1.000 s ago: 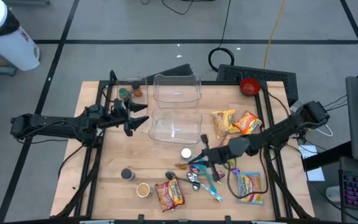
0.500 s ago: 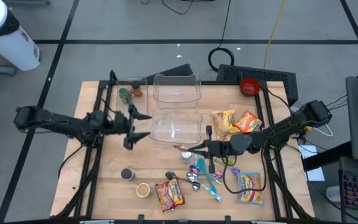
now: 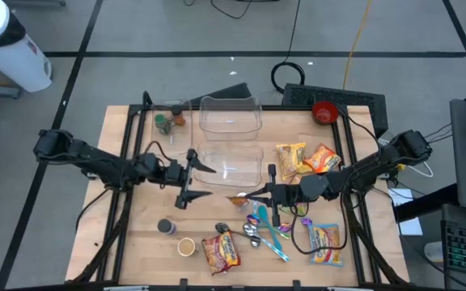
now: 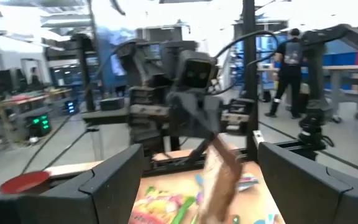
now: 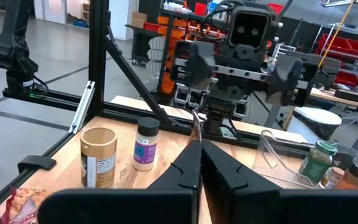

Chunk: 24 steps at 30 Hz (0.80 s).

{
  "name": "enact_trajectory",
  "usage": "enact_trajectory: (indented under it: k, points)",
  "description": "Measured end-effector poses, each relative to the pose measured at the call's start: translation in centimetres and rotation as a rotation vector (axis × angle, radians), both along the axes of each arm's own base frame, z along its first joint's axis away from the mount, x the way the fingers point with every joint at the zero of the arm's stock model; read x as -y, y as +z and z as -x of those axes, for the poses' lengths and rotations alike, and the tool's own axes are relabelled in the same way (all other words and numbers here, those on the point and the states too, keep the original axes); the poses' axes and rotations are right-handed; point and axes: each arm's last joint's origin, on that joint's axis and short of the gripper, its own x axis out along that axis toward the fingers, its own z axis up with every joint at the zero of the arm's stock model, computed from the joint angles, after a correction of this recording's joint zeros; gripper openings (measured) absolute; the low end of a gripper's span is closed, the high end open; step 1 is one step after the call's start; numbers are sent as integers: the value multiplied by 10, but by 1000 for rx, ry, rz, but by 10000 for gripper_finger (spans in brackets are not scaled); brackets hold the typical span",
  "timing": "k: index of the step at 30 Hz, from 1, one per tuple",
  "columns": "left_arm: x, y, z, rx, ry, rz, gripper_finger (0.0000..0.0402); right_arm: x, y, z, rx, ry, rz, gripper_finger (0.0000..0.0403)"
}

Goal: Pick & Place Food Item
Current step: Put the orange seasoning pack into the top left transparent bin

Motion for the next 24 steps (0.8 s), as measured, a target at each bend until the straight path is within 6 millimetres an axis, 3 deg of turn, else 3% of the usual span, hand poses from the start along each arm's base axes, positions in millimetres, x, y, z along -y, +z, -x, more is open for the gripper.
enact_trajectory:
  k: [5,16,24]
  points:
    - [10,8,-22,-7,-28,13,319,0,0,0,5,0,9,0]
    - [23,0,-65,-147,-6,-61,319,0,1,0,16,-5,11,0]
    - [22,2,-67,-168,48,-59,304,-3,2,1,25,-16,30,0]
